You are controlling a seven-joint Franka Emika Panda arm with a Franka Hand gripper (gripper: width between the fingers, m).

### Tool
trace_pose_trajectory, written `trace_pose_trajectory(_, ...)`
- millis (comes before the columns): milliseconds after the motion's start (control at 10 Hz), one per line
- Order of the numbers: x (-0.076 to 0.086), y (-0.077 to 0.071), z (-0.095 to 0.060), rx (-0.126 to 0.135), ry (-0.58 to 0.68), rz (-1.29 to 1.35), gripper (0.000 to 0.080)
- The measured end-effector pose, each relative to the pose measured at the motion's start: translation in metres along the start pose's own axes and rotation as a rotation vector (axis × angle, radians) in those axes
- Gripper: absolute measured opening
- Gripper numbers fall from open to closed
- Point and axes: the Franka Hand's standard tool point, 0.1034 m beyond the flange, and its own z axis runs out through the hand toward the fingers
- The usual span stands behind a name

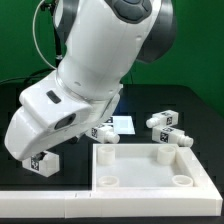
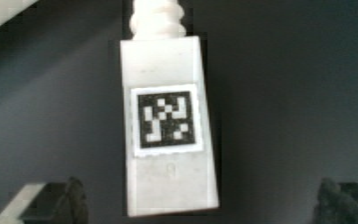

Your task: Assemble one leg

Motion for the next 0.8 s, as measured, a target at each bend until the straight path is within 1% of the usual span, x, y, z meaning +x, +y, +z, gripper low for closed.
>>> trace_pose_trajectory(100, 0.0, 0.0, 0.002, 0.02, -0.05, 0.007, 0.0649)
trace_pose_trajectory(300, 0.006, -0.007, 0.004, 0.036, -0.131, -0.011, 0.0649)
trace_pose_trajectory(400, 0.004, -0.013, 0.006, 0.056, -0.201, -0.021, 0.0649)
trace_pose_trajectory(500, 0.008, -0.008, 0.009, 0.043, -0.195, -0.027, 0.0649)
trace_pose_trajectory(600, 0.006, 0.002, 0.016, 0.025, -0.19, -0.019, 0.0649)
trace_pose_trajectory(700, 0.005, 0.009, 0.022, 0.01, -0.194, -0.017, 0.0649)
trace_pose_trajectory(800, 0.005, 0.011, 0.024, 0.009, -0.188, -0.033, 0.0649)
